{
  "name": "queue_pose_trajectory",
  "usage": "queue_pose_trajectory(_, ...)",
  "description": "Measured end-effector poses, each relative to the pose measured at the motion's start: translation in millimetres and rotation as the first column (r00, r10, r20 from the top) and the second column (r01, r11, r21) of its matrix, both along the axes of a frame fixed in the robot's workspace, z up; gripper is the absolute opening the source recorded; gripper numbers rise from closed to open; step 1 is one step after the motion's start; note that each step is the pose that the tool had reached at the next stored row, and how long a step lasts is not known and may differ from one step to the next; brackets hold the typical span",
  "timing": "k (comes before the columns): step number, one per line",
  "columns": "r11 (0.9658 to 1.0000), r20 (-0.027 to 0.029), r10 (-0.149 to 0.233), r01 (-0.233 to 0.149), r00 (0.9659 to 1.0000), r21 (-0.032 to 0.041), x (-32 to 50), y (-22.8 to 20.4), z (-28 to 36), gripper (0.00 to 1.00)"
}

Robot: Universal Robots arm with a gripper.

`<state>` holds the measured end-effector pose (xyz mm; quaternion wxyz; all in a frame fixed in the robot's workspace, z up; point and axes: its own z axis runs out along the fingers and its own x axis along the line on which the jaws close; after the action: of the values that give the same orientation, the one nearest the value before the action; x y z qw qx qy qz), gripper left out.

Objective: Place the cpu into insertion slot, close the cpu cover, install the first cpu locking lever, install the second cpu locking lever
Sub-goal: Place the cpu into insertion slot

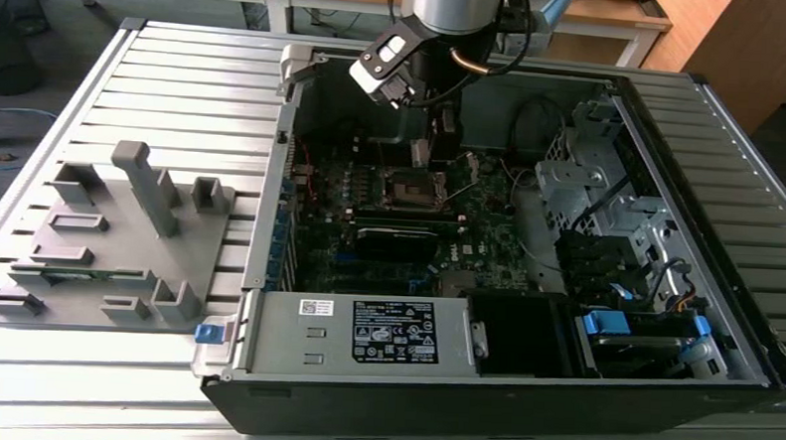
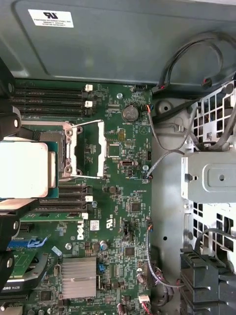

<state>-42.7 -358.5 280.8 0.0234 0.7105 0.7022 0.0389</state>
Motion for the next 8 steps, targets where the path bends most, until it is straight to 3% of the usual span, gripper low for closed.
queue_pose_trajectory(4, 1.0000, 0.0000, 0.000, 0.000, 1.0000, 0.0000, 0.0, 0.0, 0.0, 0.54)
queue_pose_trajectory(5, 1.0000, -0.0028, 0.000, 0.000, 1.0000, 0.0001, 0.0, 0.1, -0.2, 0.54)
queue_pose_trajectory(8, 1.0000, -0.0278, 0.000, 0.000, 0.9996, 0.0001, 0.1, 0.0, -1.0, 0.54)
